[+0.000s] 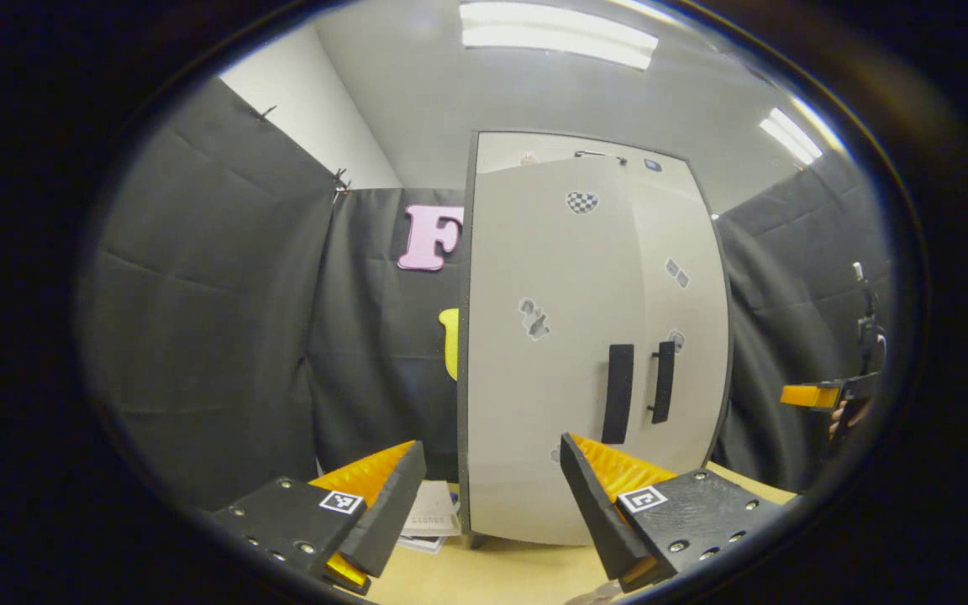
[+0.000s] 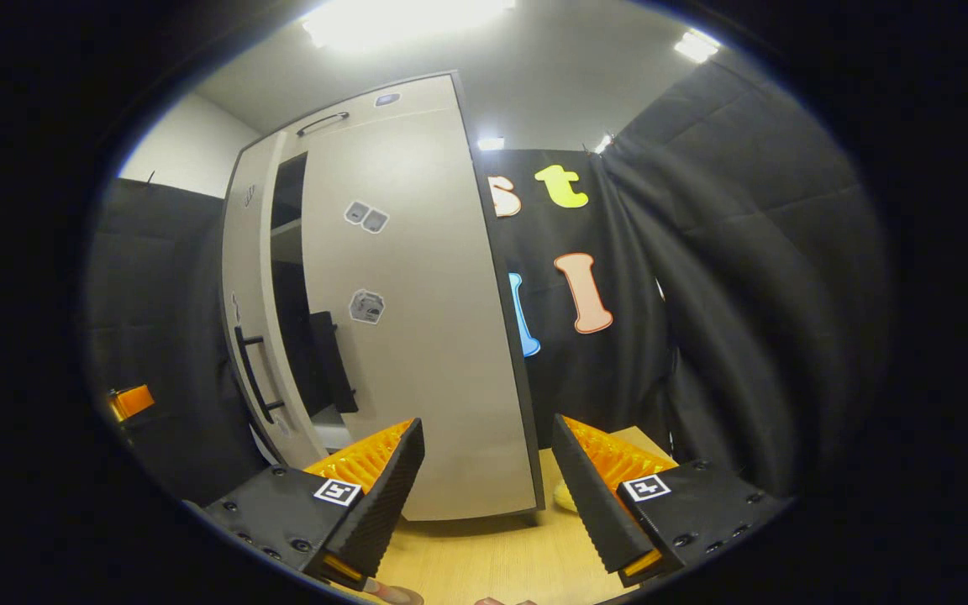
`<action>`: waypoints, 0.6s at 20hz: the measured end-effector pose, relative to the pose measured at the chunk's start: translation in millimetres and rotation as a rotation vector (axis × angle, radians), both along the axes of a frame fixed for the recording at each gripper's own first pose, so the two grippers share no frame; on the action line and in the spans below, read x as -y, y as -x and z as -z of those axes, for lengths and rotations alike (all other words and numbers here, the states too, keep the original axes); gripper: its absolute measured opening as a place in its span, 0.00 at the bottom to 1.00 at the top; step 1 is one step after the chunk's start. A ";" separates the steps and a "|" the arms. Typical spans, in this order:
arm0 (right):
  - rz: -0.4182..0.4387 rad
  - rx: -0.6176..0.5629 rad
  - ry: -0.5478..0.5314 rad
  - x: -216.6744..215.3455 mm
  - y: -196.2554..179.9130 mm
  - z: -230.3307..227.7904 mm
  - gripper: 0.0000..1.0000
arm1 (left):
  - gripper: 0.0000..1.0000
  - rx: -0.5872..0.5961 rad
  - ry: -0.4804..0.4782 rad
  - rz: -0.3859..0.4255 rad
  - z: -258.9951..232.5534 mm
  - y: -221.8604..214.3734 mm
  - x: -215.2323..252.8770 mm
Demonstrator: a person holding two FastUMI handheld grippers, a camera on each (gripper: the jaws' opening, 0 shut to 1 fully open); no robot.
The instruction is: Grasp the bottle in the cabinet with the left hand and place it on the coaster, then close the right door with the right hand and the left door with the left hand.
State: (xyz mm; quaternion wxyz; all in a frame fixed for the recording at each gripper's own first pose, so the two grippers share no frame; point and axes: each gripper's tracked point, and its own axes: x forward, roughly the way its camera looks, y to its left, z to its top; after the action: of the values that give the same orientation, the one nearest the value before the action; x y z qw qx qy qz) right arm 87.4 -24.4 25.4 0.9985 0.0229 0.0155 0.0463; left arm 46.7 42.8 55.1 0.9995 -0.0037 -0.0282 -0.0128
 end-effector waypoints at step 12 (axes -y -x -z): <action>0.016 -0.010 0.023 -26.8 49.4 21.1 0.91 | 0.94 -0.022 0.013 0.016 39.5 19.2 -24.3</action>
State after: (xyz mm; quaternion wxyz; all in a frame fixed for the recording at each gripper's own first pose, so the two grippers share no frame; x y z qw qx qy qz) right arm 38.0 2.3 4.3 0.9990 0.0116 0.0208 0.0378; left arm 27.5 67.1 15.6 0.9996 -0.0104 -0.0173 -0.0206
